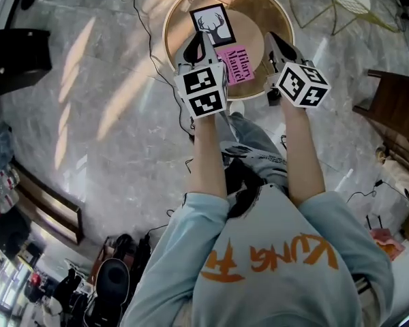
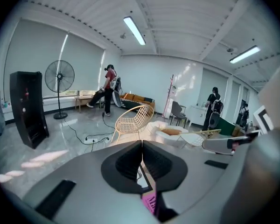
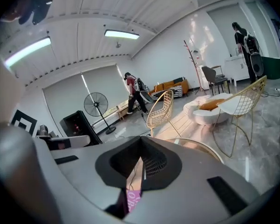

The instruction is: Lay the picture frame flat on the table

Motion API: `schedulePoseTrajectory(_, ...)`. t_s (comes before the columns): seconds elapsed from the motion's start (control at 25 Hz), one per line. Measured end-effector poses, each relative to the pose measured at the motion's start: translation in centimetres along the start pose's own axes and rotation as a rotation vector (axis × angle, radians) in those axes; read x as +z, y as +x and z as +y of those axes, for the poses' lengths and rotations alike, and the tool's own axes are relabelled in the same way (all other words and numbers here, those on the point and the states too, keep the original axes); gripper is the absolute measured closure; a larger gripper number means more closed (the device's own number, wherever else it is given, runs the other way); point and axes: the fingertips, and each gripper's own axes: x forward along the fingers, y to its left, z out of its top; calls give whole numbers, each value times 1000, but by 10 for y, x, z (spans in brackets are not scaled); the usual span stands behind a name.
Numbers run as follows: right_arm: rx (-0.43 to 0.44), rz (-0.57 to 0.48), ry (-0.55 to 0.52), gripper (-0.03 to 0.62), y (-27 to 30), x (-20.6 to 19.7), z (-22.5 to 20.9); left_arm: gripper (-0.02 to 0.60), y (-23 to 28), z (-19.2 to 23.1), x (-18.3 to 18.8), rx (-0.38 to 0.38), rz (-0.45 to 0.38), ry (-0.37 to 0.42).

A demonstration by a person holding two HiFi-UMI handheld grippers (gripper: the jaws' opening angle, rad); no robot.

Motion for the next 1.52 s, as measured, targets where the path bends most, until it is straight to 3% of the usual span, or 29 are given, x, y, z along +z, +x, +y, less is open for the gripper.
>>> schedulePoseTrajectory(0.28, 119, -133, -24, 599, -32, 58, 46, 561, -64, -12, 59, 38, -175, 54)
schedulePoseTrajectory(0.48, 217, -204, -148, 599, -44, 105, 96, 561, -104, -4, 117, 91, -310, 100)
schedulePoseTrajectory(0.72, 262, -282, -345, 599, -78, 142, 142, 561, -158, -8, 169, 154, -453, 145)
schedulePoseTrajectory(0.92, 303, -320, -407, 599, -100, 158, 157, 561, -181, -13, 185, 192, -521, 151)
schedulePoseTrajectory(1.12, 283, -363, -463, 599, -114, 178, 155, 561, -192, -22, 199, 189, -586, 171)
schedulePoseTrajectory(1.52, 297, -380, -485, 599, -115, 184, 164, 561, -206, -21, 208, 202, -620, 191)
